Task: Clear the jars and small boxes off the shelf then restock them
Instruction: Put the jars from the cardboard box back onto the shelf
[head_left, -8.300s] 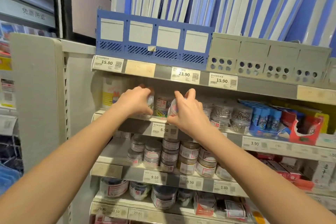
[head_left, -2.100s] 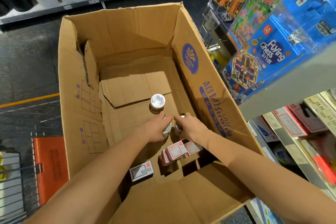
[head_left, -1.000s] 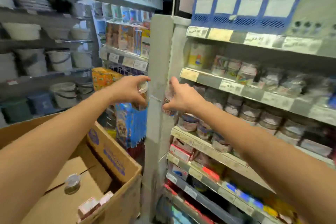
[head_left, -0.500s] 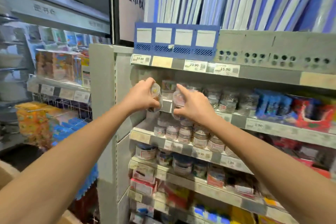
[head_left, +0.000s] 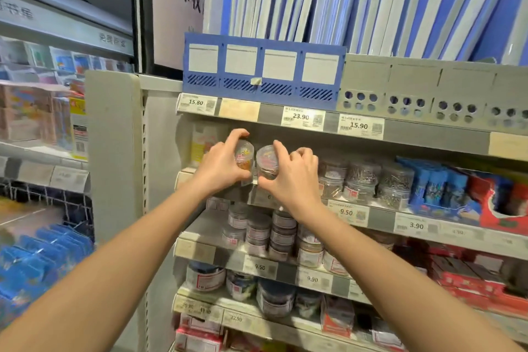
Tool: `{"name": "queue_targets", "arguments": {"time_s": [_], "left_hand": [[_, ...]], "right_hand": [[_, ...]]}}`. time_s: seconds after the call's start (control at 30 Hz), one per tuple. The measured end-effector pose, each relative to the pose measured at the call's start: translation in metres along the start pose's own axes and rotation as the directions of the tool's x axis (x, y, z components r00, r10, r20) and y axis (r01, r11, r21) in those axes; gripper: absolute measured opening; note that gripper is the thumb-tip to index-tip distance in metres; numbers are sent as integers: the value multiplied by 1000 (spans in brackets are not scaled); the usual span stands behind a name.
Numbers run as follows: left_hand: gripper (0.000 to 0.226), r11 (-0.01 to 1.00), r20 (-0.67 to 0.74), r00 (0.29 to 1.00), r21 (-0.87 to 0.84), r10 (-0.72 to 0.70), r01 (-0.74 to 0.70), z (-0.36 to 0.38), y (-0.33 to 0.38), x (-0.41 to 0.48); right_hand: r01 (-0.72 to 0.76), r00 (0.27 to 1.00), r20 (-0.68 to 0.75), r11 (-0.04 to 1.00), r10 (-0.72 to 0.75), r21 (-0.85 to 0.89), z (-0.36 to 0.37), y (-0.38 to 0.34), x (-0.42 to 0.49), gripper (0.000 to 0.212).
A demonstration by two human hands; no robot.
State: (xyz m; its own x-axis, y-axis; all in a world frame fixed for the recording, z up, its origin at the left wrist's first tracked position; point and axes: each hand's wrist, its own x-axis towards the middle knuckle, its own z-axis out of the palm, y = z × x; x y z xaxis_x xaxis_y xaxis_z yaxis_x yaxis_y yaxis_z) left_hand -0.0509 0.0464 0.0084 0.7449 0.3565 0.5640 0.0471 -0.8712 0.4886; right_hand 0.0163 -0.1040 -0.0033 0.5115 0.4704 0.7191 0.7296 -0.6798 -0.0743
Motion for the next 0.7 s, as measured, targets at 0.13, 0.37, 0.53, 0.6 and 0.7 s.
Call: {"name": "queue_targets", "arguments": {"time_s": [0.13,0.37,0.53,0.6,0.7], "left_hand": [[78,999,-52,999,-45,4,-6,2,-9,9],[64,994,-20,1000,-108,4,-6,2,-19,23],[65,989,23,1000,-146,-7,11,3,-24,31],[67,988,47,999,-157,-8,15,2,-26,37],[67,985,107,994,-171,-8,26,0,-29,46]], "right_hand": [[-34,999,-33,999,34,-1,15,-5,7,85],[-109,994,-14,994,109,7,17,-10,22,80],[-127,992,15,992,127,-3,14,-14,27,69],[-144,988,48,990,144,-8,13,-15,31,67],[-159,983,90,987,160,-15,13,-16,38,67]]}}
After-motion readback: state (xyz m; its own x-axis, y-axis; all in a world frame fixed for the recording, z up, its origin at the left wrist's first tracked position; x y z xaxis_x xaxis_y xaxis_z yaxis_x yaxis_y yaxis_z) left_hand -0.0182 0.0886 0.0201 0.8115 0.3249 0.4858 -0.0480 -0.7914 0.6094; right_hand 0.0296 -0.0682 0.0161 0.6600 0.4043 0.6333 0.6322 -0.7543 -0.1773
